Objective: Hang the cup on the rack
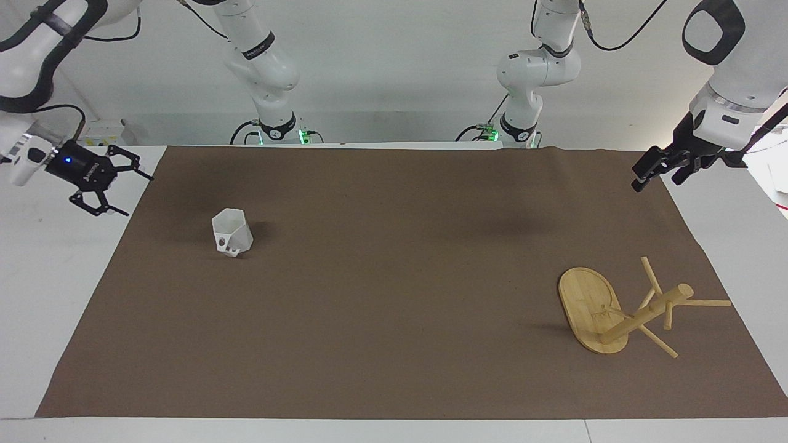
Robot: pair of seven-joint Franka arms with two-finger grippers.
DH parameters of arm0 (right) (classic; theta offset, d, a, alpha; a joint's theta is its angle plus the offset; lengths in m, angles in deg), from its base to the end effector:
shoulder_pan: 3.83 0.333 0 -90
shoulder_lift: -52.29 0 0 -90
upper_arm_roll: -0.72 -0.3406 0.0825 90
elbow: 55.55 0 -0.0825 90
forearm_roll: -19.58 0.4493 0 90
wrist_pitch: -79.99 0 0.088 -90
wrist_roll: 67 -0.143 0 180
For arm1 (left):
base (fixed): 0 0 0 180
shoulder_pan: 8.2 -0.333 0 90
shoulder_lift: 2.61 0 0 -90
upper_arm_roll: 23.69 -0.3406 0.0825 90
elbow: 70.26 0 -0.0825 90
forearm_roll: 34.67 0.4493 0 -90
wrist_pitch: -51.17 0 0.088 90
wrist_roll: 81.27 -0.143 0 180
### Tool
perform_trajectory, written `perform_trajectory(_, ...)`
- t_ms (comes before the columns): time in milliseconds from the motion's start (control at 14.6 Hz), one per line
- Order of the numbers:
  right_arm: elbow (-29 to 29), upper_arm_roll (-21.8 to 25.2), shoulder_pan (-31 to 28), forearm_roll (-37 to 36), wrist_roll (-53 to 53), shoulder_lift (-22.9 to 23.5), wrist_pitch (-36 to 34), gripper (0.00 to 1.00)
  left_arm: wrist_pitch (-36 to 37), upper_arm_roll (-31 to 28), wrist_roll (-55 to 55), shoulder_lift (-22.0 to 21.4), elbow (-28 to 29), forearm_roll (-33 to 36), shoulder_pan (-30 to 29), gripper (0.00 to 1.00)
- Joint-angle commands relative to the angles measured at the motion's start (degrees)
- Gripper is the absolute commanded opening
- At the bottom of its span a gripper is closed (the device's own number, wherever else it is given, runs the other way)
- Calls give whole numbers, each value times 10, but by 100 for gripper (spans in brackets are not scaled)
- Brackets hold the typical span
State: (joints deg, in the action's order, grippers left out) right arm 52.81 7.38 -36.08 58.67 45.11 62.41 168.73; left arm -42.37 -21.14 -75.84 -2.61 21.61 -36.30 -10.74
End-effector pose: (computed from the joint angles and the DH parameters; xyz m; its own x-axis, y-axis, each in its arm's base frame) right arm 0.5224 -0.3018 0.3716 0.4173 0.5986 0.6838 0.9049 -0.3429 -0.2521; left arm 0.6264 -0.0040 0.6011 0.9950 0.0962 0.0263 0.0953 -0.9950 0.0311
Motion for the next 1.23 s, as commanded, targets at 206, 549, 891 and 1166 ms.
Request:
perform_trajectory(206,58,-8,-2,111,213,81,-30,100,1,6,0,-9,12,5,-8,100)
perform_trajectory(549,79,-8,3,153,297,142,-24,100,1,6,0,-9,12,5,-8,100)
perform_trajectory(891,104,-10,24,186,325,144,-8,100,1,6,0,-9,11,5,-8,100)
perform_trajectory(1166,106,-10,37,201,333,144,-1,100,1,6,0,-9,12,5,-8,100)
